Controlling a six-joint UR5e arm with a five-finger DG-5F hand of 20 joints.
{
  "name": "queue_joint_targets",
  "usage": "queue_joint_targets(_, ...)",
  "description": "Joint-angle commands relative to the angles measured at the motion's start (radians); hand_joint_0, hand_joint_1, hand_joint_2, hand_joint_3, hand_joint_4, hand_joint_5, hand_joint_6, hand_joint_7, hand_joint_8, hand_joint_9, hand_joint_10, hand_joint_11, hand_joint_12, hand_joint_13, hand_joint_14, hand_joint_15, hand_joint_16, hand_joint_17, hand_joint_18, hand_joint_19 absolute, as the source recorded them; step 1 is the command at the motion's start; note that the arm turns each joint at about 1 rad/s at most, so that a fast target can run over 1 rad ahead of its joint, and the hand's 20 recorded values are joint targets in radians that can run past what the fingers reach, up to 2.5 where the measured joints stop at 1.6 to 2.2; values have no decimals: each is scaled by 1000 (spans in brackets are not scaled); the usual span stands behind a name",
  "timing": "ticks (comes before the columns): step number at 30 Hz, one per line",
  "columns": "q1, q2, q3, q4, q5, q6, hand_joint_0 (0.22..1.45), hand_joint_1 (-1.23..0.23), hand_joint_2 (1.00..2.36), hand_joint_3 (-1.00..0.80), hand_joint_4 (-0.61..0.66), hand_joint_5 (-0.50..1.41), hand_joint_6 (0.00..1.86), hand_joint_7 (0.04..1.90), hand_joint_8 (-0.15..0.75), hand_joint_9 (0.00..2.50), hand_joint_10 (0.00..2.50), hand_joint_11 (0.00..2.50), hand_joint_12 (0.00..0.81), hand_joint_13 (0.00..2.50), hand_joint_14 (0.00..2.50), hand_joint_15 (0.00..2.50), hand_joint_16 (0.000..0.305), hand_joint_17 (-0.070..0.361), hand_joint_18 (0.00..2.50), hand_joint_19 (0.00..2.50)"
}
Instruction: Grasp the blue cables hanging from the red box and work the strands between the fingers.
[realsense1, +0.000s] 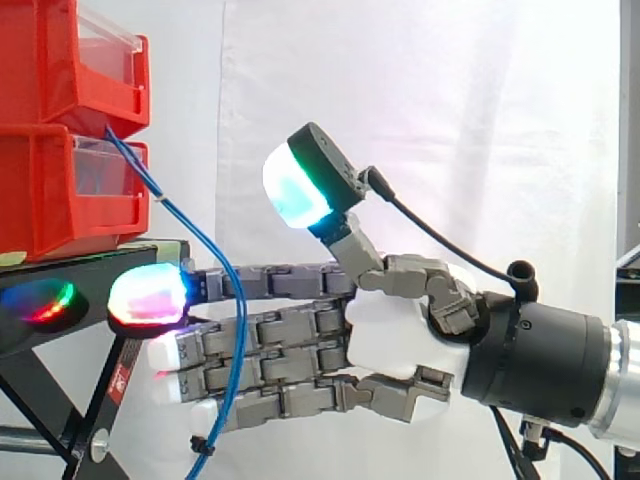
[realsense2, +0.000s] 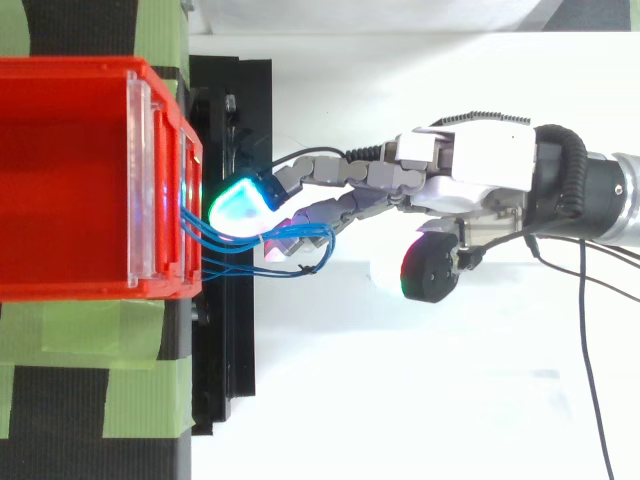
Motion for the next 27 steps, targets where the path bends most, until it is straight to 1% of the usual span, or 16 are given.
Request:
queue_joint_targets(1, -1, -4, 0, 39, -19, -23, 686, -433, 1000, -1000, 182, -316, 5, 659, 365, 516, 11, 472, 397, 439, 10, 390, 65, 146, 453, 380)
queue_joint_targets(2, -1, -4, 0, 51, -33, -37, 685, -433, 1000, -1000, 182, -316, 5, 659, 364, 516, 8, 477, 397, 438, 12, 389, 65, 146, 453, 380)
queue_joint_targets(4, -2, -5, 0, 82, -45, -54, 685, -434, 1000, -1000, 182, -316, 4, 659, 366, 519, 10, 476, 398, 440, 11, 399, 65, 147, 454, 385)
queue_joint_targets(8, -4, -4, 0, 100, -66, -59, 687, -439, 1000, -1000, 181, -316, 4, 656, 365, 519, 8, 478, 398, 439, 12, 398, 65, 146, 456, 380)
queue_joint_targets(16, -4, -4, 0, 102, -68, -59, 694, -447, 1000, -1000, 182, -307, 5, 657, 367, 560, 11, 487, 395, 466, 12, 397, 64, 145, 459, 388)
queue_joint_targets(18, -4, -8, 0, 102, -68, -59, 695, -450, 1000, -1000, 183, -307, 5, 657, 366, 566, 9, 498, 396, 470, 12, 397, 64, 145, 462, 389)
queue_joint_targets(19, -4, -22, 0, 110, -68, -59, 696, -450, 1000, -1000, 184, -305, 5, 660, 366, 567, 9, 494, 394, 474, 11, 405, 64, 144, 462, 389)
queue_joint_targets(20, -4, -22, 0, 110, -68, -59, 696, -451, 1000, -1000, 184, -305, 5, 658, 369, 573, 11, 495, 395, 477, 11, 406, 64, 144, 462, 389)
queue_joint_targets(21, -4, -33, 0, 117, -68, -59, 696, -452, 1000, -1000, 184, -305, 5, 658, 367, 574, 11, 491, 395, 478, 12, 405, 64, 144, 462, 389)
queue_joint_targets(23, -4, -59, 0, 163, -66, -54, 697, -453, 1000, -1000, 184, -304, 5, 658, 366, 574, 11, 493, 395, 480, 12, 405, 64, 144, 462, 392)
queue_joint_targets(26, -4, -67, 0, 212, -63, -52, 699, -455, 1000, -1000, 184, -302, 5, 658, 366, 574, 9, 492, 394, 481, 11, 407, 64, 143, 463, 388)
queue_joint_targets(27, -4, -67, 0, 211, -63, -52, 698, -455, 1000, -1000, 185, -302, 5, 655, 366, 577, 9, 494, 393, 484, 11, 409, 64, 143, 463, 388)
